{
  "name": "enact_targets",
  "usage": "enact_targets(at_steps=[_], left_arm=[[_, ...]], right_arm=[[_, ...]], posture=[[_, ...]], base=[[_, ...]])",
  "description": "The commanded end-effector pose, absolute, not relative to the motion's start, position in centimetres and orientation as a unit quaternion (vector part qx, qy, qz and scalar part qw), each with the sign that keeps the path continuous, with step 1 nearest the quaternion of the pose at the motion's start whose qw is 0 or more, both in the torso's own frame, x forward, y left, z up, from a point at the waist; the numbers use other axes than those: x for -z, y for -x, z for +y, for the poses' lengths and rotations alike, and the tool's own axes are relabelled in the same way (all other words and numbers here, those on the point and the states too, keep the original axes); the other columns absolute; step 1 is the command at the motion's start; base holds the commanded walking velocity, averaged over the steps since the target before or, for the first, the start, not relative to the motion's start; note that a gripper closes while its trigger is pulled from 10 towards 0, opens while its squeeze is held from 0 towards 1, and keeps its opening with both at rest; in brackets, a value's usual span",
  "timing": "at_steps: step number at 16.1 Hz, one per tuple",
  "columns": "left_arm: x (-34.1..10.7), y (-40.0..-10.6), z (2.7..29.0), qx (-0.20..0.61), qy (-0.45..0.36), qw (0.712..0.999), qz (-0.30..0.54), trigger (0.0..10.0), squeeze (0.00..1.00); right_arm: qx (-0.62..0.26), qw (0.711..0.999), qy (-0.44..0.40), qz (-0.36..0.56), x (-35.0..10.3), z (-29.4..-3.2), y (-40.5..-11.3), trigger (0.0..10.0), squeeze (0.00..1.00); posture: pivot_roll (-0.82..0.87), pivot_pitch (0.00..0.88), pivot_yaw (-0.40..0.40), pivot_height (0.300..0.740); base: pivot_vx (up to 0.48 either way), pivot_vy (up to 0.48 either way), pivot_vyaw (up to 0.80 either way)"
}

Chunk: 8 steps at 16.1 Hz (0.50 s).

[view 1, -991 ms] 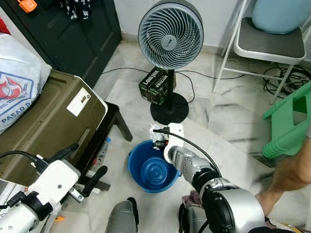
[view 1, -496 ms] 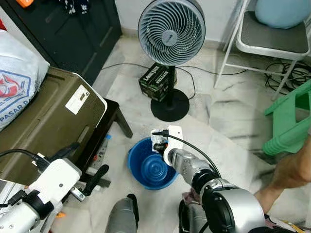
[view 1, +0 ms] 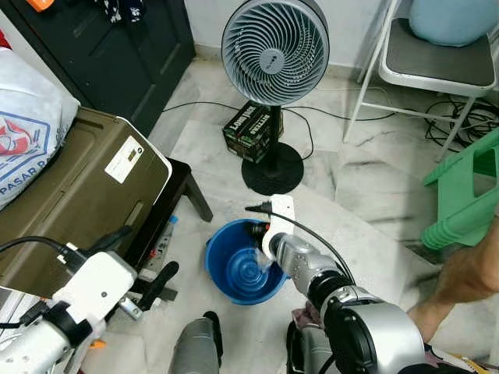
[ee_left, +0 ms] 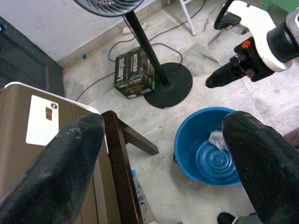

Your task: Clean up the room

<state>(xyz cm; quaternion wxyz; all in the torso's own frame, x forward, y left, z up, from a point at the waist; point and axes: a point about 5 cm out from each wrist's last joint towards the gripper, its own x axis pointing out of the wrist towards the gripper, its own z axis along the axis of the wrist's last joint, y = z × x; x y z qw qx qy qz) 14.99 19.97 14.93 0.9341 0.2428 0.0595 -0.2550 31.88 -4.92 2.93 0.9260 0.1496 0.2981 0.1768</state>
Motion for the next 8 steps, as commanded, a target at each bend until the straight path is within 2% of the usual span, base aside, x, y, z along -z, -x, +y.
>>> enact_targets(at_steps=[1, 5, 8], left_arm=[[-14.5, -14.9, 20.1, 0.249, -0.244, 0.934, 0.072, 10.0, 0.0], [-14.0, -15.6, 19.7, 0.235, -0.236, 0.941, 0.055, 10.0, 0.0], [-13.4, -17.5, 18.2, 0.214, -0.197, 0.957, 0.025, 10.0, 0.0]], right_arm=[[-0.268, 0.904, -0.196, 0.269, -5.8, 2.7, -30.9, 10.0, 1.0], [-0.323, 0.909, -0.195, 0.177, -7.6, 2.1, -31.2, 10.0, 1.0], [-0.324, 0.929, -0.147, 0.102, -8.6, -2.6, -30.1, 10.0, 1.0]], posture=[[0.31, 0.245, 0.087, 0.74], [0.25, 0.218, 0.061, 0.74], [0.15, 0.174, 0.033, 0.74]], base=[[0.0, 0.0, 0.0], [0.0, 0.0, 0.0], [0.0, 0.0, 0.0]])
